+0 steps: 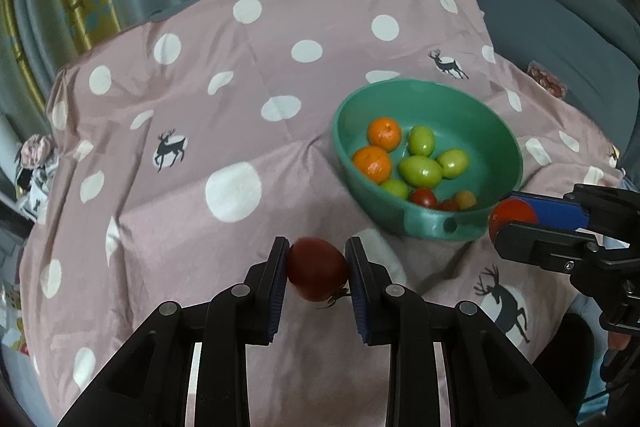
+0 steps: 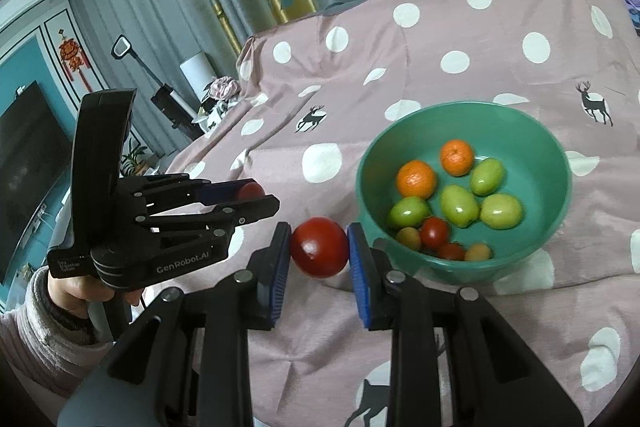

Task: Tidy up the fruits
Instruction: 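Lift both red tomatoes and carry them over the green bowl, then lower both red tomatoes into the green bowl and open both tools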

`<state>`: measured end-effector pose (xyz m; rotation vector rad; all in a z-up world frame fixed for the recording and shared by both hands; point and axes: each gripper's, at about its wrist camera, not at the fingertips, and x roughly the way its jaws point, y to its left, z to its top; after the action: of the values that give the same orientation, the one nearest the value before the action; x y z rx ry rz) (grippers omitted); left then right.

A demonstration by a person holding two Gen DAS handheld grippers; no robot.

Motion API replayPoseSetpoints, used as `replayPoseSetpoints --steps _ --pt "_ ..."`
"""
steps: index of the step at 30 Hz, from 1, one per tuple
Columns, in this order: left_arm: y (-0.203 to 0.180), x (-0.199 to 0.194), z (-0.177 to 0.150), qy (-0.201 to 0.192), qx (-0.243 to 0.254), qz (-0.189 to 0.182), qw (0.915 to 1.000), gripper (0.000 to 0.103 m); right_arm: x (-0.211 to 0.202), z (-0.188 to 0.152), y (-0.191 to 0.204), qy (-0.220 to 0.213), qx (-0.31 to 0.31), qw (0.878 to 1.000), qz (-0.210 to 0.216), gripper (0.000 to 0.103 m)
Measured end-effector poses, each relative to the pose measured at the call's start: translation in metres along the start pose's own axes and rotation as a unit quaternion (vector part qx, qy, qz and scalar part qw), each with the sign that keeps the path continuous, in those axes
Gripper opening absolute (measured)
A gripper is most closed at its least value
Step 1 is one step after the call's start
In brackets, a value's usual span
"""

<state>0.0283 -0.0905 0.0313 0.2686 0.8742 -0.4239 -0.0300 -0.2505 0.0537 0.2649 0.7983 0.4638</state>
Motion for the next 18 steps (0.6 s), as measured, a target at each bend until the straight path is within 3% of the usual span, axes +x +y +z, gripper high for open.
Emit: replayPoseSetpoints --steps 18 --pt "-0.032 0.013 0.031 -0.009 0.043 -0.009 0.999 0.029 -0.013 0.008 -0.029 -0.027 0.023 0.999 -0.02 0.029"
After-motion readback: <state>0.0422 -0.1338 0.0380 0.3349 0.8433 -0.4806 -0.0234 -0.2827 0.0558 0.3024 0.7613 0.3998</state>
